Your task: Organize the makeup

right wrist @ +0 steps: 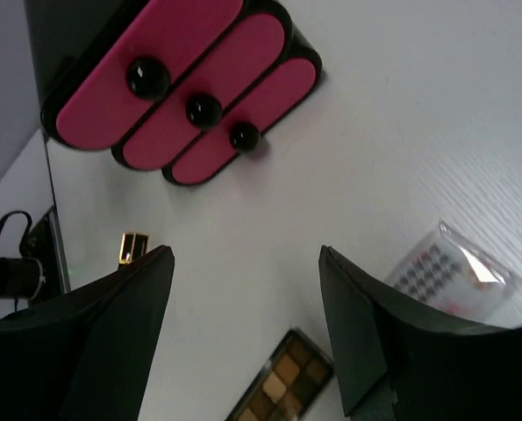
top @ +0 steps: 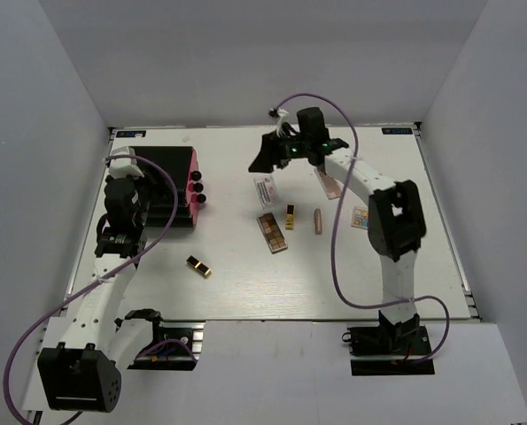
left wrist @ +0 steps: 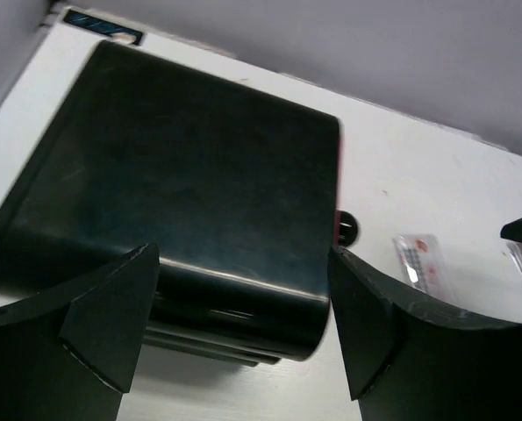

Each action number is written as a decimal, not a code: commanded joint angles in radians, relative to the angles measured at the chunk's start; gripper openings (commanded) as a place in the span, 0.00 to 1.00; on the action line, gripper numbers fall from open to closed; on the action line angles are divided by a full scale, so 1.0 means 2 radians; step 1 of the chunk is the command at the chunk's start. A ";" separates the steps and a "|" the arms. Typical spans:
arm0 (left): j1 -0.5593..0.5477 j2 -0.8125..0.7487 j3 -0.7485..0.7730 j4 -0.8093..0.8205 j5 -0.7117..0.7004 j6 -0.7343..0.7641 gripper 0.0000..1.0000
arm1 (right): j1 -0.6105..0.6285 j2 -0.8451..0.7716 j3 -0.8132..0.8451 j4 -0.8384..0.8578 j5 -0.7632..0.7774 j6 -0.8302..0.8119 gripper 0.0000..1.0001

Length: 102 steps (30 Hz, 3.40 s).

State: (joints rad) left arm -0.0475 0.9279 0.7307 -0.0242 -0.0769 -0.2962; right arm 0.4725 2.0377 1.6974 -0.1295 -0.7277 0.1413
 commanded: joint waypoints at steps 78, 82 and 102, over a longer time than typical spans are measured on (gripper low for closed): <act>0.060 0.098 0.053 -0.049 -0.004 0.003 0.98 | 0.066 0.158 0.006 0.453 -0.072 0.370 0.17; 0.060 0.099 0.053 -0.049 -0.003 0.002 0.98 | 0.060 0.151 -0.002 0.456 -0.076 0.369 0.18; 0.060 0.053 0.032 -0.020 0.022 0.004 0.98 | 0.044 0.132 -0.001 0.419 -0.132 0.354 0.89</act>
State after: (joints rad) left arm 0.0700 1.0870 0.8059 -0.0769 -0.0624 -0.2855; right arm 0.5690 2.3844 1.7039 0.7429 -0.9546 0.8913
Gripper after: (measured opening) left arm 0.976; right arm 0.886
